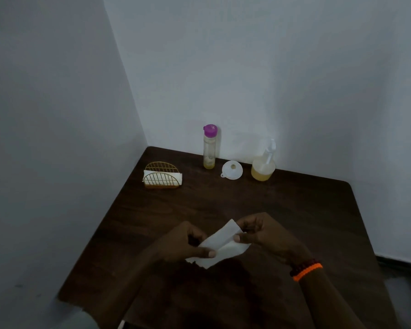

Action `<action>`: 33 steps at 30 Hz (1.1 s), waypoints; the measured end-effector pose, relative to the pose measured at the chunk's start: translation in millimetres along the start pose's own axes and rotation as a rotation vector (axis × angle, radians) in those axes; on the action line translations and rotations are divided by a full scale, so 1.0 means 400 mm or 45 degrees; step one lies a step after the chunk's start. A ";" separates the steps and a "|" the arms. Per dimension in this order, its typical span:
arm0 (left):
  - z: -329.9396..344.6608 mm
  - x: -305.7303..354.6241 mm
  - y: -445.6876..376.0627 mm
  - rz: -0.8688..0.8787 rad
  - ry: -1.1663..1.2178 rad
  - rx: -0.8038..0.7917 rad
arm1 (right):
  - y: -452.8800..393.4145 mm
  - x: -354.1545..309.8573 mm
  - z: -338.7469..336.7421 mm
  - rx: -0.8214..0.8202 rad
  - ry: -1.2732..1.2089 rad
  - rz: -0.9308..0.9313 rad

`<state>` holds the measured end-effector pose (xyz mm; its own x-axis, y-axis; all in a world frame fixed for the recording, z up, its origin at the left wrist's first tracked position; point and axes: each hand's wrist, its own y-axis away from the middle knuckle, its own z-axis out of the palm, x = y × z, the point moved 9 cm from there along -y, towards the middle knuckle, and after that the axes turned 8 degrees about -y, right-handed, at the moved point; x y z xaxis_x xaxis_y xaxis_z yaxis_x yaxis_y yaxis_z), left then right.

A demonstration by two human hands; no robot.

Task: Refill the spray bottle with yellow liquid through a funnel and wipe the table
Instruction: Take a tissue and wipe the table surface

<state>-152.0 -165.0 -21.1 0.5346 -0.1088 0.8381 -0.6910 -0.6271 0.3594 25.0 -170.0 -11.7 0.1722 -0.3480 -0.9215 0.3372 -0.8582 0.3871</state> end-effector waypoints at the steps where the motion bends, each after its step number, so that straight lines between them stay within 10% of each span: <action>1: 0.000 -0.014 0.004 0.004 -0.008 -0.008 | 0.002 0.022 -0.004 0.003 -0.020 0.032; 18: -0.153 -0.135 -0.222 0.068 -0.615 0.457 | -0.169 0.230 -0.159 0.668 0.416 0.132; 25: -0.029 -0.205 -0.194 0.227 -0.886 0.324 | -0.164 0.282 -0.067 0.512 0.855 0.260; 33: -0.108 -0.368 -0.072 -0.076 -0.850 0.768 | -0.242 0.297 0.173 0.374 1.134 0.004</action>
<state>-231.9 -97.5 -137.1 0.8624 -0.3707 0.3448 -0.3813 -0.9236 -0.0393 -51.2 -154.3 -160.7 0.8590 -0.0372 -0.5106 0.1094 -0.9610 0.2540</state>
